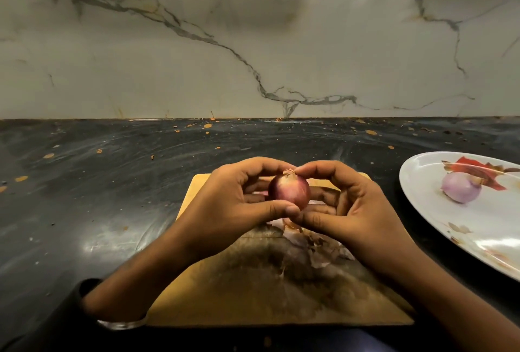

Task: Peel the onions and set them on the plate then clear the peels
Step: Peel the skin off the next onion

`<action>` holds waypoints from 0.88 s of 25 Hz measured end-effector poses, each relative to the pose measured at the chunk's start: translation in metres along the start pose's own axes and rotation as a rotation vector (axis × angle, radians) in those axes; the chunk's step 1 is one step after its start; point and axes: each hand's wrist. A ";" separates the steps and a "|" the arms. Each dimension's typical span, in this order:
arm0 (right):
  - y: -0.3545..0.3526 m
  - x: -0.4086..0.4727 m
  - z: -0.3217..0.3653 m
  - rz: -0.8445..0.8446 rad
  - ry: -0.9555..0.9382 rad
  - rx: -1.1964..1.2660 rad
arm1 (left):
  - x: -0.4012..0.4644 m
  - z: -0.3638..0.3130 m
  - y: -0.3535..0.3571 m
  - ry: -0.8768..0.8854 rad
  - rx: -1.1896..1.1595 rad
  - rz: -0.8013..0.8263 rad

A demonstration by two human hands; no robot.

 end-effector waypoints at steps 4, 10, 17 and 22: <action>-0.001 0.000 0.000 -0.001 -0.019 0.063 | 0.000 -0.002 0.001 -0.013 -0.022 -0.014; -0.001 -0.001 0.000 -0.044 -0.017 0.044 | -0.001 -0.004 0.002 -0.027 0.019 -0.023; -0.001 0.002 -0.007 -0.183 -0.069 -0.221 | -0.005 -0.003 0.009 -0.004 0.105 -0.029; 0.003 0.001 -0.009 -0.167 -0.063 -0.340 | -0.006 -0.005 0.012 0.037 0.170 -0.045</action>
Point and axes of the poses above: each hand's wrist, its own x-axis towards the middle knuckle, its own y-axis out of the palm, z = x × y, and after that the axes turned 14 degrees about -x, right-handed
